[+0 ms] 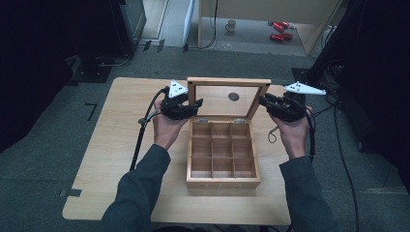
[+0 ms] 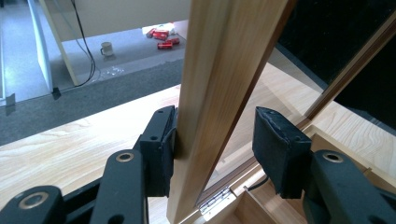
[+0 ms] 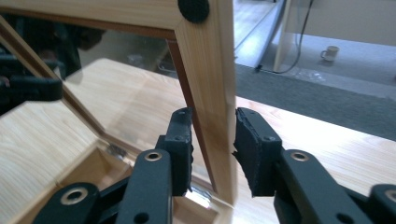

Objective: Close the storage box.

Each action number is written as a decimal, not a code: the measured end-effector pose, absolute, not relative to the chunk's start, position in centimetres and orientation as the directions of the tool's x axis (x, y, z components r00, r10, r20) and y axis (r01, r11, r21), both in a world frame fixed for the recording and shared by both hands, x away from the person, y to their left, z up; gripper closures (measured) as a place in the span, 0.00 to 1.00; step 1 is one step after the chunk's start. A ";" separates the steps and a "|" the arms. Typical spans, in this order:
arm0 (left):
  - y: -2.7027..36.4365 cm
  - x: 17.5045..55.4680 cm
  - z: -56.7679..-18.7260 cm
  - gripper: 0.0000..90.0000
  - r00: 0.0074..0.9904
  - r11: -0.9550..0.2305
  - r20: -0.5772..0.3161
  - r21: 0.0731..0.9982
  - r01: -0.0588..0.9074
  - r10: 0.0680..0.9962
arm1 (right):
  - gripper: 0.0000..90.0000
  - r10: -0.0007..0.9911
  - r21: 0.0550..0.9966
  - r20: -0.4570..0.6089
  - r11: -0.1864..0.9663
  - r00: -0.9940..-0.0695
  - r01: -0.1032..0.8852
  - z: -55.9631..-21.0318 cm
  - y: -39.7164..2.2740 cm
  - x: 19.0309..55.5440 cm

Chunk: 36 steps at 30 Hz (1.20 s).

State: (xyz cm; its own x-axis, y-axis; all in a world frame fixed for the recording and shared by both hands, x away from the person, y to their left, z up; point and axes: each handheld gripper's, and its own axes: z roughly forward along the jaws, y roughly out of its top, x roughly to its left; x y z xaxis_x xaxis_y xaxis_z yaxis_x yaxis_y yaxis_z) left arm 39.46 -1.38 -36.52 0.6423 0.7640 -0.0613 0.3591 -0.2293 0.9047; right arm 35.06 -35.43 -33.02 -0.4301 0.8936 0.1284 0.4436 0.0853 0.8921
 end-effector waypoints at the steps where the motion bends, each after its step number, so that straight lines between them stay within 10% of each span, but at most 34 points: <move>1: -1.4 39.5 -36.5 0.56 0.642 -0.229 -0.061 0.905 0.359 0.764 | 0.76 0.894 0.892 0.128 0.085 -0.430 0.444 -33.0 -35.4 35.1; 36: 1.7 35.2 -35.2 0.66 0.655 -0.259 0.022 0.928 0.268 0.755 | 0.84 0.907 0.897 0.016 0.173 -0.420 0.406 -32.8 -34.8 31.9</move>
